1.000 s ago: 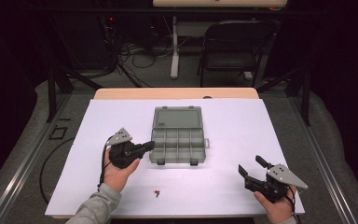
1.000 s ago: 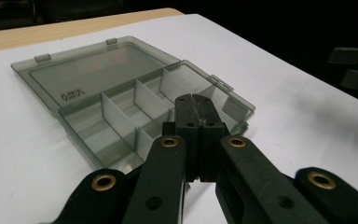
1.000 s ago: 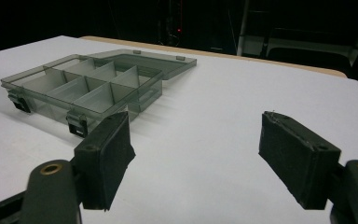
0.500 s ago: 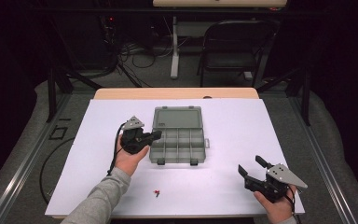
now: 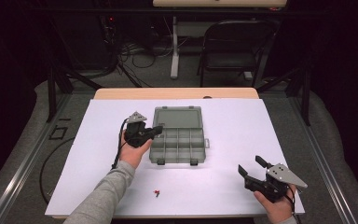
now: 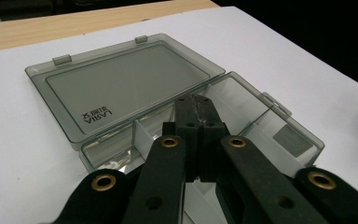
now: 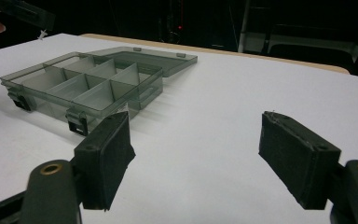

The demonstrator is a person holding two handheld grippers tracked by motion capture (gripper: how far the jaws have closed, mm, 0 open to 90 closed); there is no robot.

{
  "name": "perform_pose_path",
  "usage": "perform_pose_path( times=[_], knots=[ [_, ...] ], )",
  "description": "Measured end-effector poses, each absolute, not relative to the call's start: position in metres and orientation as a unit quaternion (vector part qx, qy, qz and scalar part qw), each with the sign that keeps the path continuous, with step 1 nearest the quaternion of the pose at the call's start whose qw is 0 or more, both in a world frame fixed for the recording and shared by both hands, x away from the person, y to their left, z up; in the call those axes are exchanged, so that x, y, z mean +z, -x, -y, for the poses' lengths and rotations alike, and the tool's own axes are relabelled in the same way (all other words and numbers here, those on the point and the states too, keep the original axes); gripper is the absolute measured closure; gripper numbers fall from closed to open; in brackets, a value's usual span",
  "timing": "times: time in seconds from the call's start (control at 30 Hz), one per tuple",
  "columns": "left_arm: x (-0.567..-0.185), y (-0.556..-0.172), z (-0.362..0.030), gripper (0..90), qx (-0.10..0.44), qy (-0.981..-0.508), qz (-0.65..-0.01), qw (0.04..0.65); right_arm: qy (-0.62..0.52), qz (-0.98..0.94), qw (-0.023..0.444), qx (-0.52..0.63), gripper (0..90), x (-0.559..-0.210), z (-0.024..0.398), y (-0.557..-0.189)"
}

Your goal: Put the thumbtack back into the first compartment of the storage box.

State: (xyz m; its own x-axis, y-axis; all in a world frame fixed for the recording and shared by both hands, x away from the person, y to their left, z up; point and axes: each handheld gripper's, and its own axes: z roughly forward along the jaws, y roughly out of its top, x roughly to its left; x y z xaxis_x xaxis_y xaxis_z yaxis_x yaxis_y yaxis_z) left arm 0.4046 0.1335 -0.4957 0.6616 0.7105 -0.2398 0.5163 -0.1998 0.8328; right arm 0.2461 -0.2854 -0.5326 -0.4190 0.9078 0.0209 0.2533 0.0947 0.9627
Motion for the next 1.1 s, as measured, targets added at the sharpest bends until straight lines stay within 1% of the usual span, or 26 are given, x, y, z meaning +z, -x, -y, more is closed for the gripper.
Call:
perform_pose_path(
  times=[0.6, 1.1],
  knots=[
    [-0.517, -0.421, -0.13, 90.0, 0.102, -0.773, -0.426, 0.458, -0.437, -0.667, 0.317, 0.513, 24.5, -0.533, 0.287, -0.246],
    [-0.525, -0.424, -0.125, 90.0, 0.105, -0.784, -0.426, 0.438, -0.437, -0.667, 0.317, 0.513, 24.5, -0.533, 0.287, -0.246]
  ],
)
